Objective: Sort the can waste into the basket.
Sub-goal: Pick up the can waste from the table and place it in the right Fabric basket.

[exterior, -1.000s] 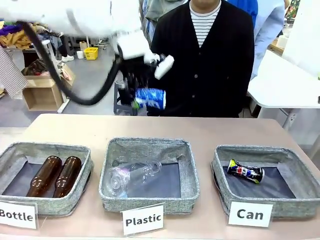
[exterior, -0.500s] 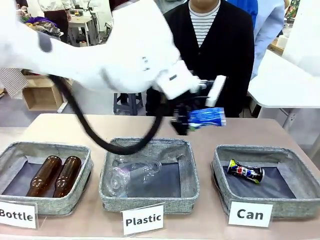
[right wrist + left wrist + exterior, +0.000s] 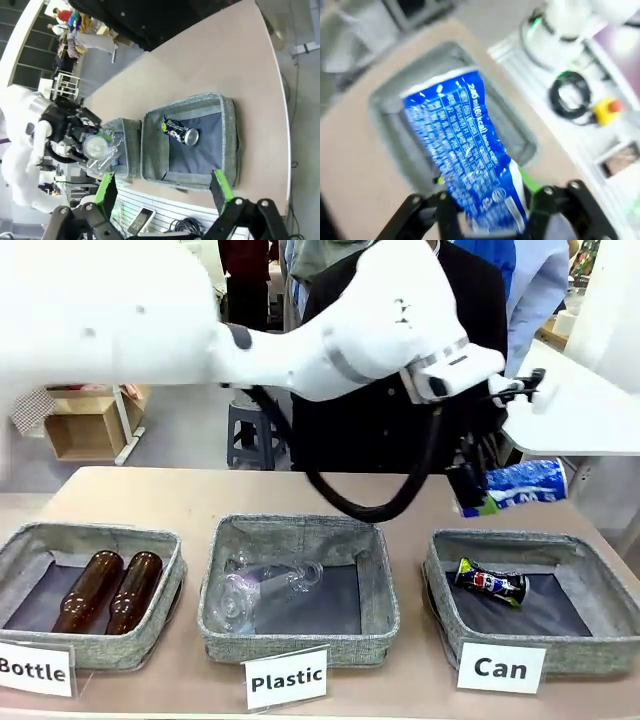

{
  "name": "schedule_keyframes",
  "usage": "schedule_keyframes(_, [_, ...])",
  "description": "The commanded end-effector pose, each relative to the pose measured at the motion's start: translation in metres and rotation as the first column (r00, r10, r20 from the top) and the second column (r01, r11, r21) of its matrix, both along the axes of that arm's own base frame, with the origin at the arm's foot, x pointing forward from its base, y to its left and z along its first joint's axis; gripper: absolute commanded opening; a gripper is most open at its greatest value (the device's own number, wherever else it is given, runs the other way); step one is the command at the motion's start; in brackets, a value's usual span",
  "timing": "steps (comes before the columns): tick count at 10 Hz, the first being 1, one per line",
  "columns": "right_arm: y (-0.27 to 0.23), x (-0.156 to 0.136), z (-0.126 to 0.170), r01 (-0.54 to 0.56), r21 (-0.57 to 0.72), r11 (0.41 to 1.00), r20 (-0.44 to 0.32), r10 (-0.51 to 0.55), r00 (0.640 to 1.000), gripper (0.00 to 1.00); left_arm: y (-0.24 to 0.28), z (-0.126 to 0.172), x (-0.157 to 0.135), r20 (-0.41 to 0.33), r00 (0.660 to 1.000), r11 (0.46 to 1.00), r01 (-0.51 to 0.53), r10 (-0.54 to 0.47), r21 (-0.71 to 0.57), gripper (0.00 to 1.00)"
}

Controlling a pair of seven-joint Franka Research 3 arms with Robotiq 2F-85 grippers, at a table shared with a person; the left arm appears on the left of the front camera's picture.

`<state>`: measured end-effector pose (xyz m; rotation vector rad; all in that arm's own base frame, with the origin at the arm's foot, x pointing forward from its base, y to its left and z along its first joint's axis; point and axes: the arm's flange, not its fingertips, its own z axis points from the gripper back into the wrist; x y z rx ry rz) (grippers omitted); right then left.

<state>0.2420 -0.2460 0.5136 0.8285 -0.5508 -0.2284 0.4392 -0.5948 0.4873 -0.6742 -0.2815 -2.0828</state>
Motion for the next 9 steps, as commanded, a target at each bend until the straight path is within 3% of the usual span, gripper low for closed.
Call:
schedule_keyframes(1, [0.017,0.011,0.006,-0.042,-0.013,0.999,-0.025,0.041,0.999,1.00,-0.073,0.021,0.052,-0.039,0.997,0.989,0.064,-0.060,0.130,0.41])
schedule_keyframes(2, [0.017,0.011,0.006,-0.042,-0.013,0.999,-0.025,0.041,0.999,1.00,0.000,0.000,0.000,0.000,1.000,1.000,0.000,0.000,0.000,0.41])
schedule_keyframes(6, [0.017,0.011,0.006,-0.042,-0.013,0.999,-0.025,0.041,0.999,1.00,-0.016,-0.003,0.010,-0.014,1.000,1.000,-0.003,0.003,0.028,0.41])
schedule_keyframes(7, [0.017,0.011,0.006,-0.042,-0.013,0.999,-0.025,0.041,0.999,1.00,-0.017,-0.007,0.010,0.040,0.999,1.000,-0.016,0.015,0.019,0.59])
schedule_keyframes(8, [0.017,0.011,0.006,-0.042,-0.013,0.999,-0.025,0.041,0.999,1.00,-0.016,-0.008,0.008,0.043,0.999,1.000,0.013,-0.013,0.008,0.98])
schedule_keyframes(9, [0.017,0.011,0.006,-0.042,-0.013,0.999,-0.025,0.041,0.999,1.00,-0.015,-0.007,0.007,0.072,0.997,1.000,0.006,-0.004,-0.016,1.00])
